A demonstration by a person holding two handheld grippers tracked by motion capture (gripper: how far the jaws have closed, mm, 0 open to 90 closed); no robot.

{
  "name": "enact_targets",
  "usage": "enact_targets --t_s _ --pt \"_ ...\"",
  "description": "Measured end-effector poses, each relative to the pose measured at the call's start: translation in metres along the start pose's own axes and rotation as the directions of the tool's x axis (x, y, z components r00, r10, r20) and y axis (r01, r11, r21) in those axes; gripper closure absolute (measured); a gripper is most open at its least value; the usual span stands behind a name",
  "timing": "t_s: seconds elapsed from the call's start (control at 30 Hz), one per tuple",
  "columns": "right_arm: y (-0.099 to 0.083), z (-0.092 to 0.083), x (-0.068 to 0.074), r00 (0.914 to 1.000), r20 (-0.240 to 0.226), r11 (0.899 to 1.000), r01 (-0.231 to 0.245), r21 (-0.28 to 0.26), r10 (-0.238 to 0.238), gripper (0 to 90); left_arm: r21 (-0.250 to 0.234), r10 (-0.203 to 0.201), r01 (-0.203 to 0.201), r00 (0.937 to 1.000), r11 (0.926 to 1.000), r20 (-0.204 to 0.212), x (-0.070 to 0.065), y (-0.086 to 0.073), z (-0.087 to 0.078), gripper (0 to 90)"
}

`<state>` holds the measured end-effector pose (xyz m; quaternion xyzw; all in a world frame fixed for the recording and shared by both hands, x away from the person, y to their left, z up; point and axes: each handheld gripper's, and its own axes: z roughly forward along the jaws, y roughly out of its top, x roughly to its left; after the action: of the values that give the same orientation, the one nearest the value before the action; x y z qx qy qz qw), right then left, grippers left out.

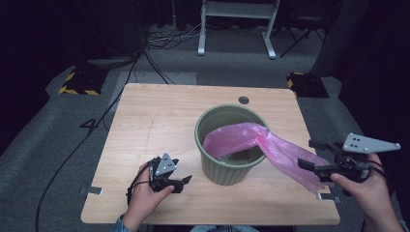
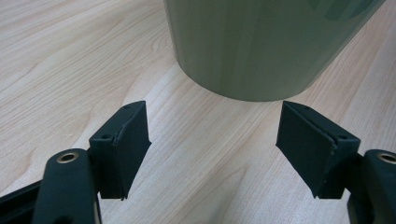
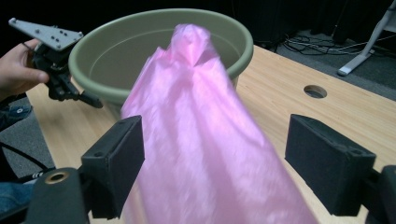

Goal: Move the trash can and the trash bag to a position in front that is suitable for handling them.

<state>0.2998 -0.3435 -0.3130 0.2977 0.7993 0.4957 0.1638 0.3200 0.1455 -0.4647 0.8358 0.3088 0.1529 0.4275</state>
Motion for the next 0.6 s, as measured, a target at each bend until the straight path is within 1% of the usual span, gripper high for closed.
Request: enact_targets --t_s 0.07,0.17,0.2,0.23,0.27,0.3,0.33,0.37,0.47,0.53,0.57,0.6 --pt "-0.004 -0.004 0.005 0.9999 0.007 1.0 0.009 -0.004 -0.009 20.3 -0.001 -0.001 0.001 1.0 1.0 -0.001 0.0 0.0 0.0 25.3" --pt "-0.013 -0.009 0.014 0.9985 0.043 0.999 0.034 0.017 -0.035 20.8 -0.003 -0.002 0.002 1.0 1.0 -0.003 0.0 0.0 -0.001 25.3" --pt "-0.02 -0.011 0.018 0.9988 0.041 0.999 0.025 0.025 -0.026 21.2 -0.003 -0.001 0.001 1.0 1.0 -0.004 0.0 0.0 -0.001 25.3" --pt "-0.02 -0.011 0.018 0.9988 0.041 0.999 0.025 0.025 -0.026 21.2 -0.004 -0.001 0.001 1.0 1.0 -0.004 0.0 0.0 -0.001 25.3" --pt "-0.024 -0.011 0.02 0.9989 0.04 0.999 0.022 0.028 -0.023 21.1 -0.003 -0.001 0.001 1.0 1.0 -0.003 0.0 0.0 -0.001 25.3" --pt "-0.028 -0.01 0.022 0.9986 0.047 0.999 0.023 0.035 -0.025 21.2 -0.003 -0.003 0.003 1.0 1.0 -0.003 0.0 0.0 -0.001 25.4" --pt "-0.032 -0.009 0.024 0.9971 0.067 0.998 0.035 0.049 -0.038 21.1 -0.002 -0.001 0.001 1.0 1.0 -0.001 0.0 0.0 -0.001 25.3" --pt "-0.035 -0.006 0.025 0.9946 0.089 0.997 0.047 0.064 -0.052 20.9 0.0 -0.001 0.001 1.0 1.0 0.001 -0.001 0.0 -0.001 25.3" --pt "-0.042 0.003 0.024 0.9886 0.13 0.993 0.063 0.096 -0.075 23.9 -0.003 -0.001 0.001 1.0 1.0 0.001 -0.001 0.001 -0.001 25.4" --pt "-0.043 0.009 0.021 0.9786 0.181 0.99 0.078 0.116 -0.098 26.0 -0.004 -0.004 0.004 1.0 1.0 0.002 -0.001 0.001 -0.002 25.4" --pt "-0.043 0.01 0.018 0.9723 0.205 0.989 0.089 0.116 -0.112 31.2 -0.004 -0.003 0.003 1.0 1.0 0.003 0.0 0.001 -0.002 25.3" --pt "-0.042 0.011 0.015 0.9689 0.218 0.99 0.097 0.102 -0.118 41.5 -0.006 -0.006 0.006 1.0 1.0 0.003 0.0 0.0 -0.002 25.3"
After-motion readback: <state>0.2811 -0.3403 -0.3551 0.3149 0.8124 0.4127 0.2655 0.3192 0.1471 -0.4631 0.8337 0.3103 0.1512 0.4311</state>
